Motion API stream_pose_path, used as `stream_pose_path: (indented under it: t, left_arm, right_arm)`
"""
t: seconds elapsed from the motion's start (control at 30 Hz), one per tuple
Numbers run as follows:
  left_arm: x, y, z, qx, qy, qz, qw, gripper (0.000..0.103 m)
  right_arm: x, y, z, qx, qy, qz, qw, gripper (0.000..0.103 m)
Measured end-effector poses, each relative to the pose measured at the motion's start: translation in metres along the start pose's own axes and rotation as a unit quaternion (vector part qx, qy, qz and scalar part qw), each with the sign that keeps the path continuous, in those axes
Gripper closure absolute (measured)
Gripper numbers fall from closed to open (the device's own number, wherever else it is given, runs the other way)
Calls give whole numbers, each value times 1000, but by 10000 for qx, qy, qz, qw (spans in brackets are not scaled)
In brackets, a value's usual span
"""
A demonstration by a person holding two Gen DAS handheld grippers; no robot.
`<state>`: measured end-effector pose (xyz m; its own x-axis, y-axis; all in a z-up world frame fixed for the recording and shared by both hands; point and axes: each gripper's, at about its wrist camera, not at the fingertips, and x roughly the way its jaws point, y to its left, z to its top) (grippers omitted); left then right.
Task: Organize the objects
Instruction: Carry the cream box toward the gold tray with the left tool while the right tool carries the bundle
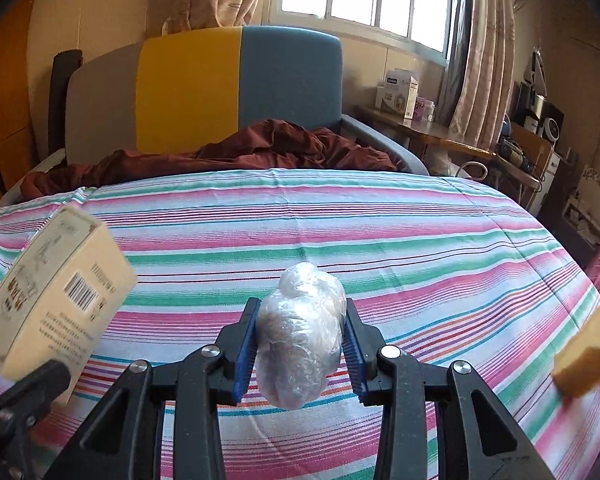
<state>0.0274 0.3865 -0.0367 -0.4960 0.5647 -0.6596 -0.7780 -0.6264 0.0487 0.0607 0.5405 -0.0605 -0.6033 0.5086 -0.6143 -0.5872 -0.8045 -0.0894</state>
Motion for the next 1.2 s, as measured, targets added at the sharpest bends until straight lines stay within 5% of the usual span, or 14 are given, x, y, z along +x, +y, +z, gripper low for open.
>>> stream_pose_path:
  t: [0.43,0.8,1.2]
  left_arm:
    - [-86,36,-33,-650,-25,-248,9976,52]
    - [-156,132,-81,-1664,-23,95,9860,52]
    - [-175,178,-144,-2319,733,-506,9687,52]
  right_arm:
    - [-7,11,-3,-328,-142,-79,9993,64]
    - [-23,16,-7,-457,-308,88,9984,64]
    - [-28,27,-8,-717,-298,-49,9970,64]
